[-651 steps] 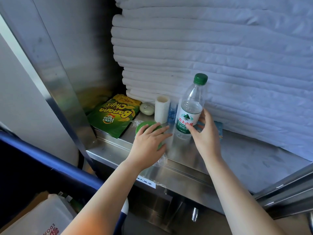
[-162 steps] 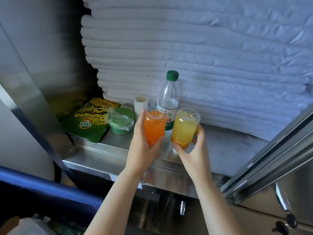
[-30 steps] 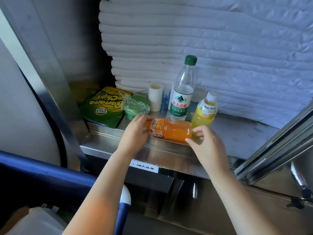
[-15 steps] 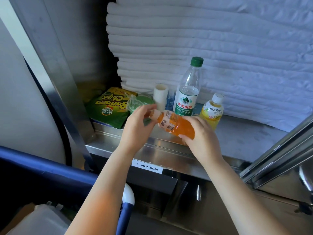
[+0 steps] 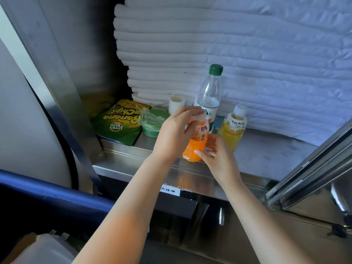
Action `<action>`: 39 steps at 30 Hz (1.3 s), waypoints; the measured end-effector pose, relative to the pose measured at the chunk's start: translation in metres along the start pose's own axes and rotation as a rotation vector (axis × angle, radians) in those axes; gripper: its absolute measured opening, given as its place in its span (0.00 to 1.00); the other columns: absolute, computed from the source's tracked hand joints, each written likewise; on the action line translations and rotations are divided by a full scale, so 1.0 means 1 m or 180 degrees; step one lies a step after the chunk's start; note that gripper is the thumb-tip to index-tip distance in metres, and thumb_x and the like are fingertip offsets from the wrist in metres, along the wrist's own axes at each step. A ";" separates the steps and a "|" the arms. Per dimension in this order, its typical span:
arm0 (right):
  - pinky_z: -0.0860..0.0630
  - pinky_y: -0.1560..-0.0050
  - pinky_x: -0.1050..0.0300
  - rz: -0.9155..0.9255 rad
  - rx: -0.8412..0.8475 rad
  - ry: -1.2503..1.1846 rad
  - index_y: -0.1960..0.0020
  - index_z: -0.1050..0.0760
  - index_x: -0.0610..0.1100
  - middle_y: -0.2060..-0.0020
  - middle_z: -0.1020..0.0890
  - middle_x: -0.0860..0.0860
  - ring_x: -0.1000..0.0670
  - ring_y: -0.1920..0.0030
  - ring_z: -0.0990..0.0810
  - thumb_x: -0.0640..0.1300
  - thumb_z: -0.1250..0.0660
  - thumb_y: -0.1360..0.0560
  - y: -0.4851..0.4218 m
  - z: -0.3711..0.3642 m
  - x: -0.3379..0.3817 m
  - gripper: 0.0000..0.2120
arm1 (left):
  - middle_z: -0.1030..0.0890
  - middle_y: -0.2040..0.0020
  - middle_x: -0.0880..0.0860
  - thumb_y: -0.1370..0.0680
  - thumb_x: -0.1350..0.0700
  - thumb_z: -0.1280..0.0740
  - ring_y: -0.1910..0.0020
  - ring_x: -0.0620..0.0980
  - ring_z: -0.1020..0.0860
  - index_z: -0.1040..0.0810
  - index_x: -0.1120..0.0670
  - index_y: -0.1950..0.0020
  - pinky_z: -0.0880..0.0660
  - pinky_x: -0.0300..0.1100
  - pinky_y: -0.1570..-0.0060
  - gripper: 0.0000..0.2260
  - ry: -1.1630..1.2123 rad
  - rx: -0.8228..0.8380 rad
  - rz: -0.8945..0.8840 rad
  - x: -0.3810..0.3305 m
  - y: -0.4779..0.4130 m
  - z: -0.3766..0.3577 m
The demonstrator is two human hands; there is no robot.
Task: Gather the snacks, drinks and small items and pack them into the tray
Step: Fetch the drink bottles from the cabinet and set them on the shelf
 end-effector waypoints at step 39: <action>0.33 0.52 0.59 0.0803 -0.0331 0.1983 0.48 0.25 0.43 0.51 0.24 0.50 0.50 0.48 0.26 0.58 0.30 0.30 -0.046 0.041 0.110 0.20 | 0.22 0.44 0.49 0.28 0.54 0.28 0.44 0.48 0.26 0.29 0.53 0.32 0.27 0.43 0.47 0.25 0.0103 0.0670 0.1169 0.078 0.076 -0.060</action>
Point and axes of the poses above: each hand's wrist, its own y-axis away from the middle knuckle, its own z-axis out of the back of the hand, x = y × z, the point moved 8 cm from there along -y, towards the middle knuckle
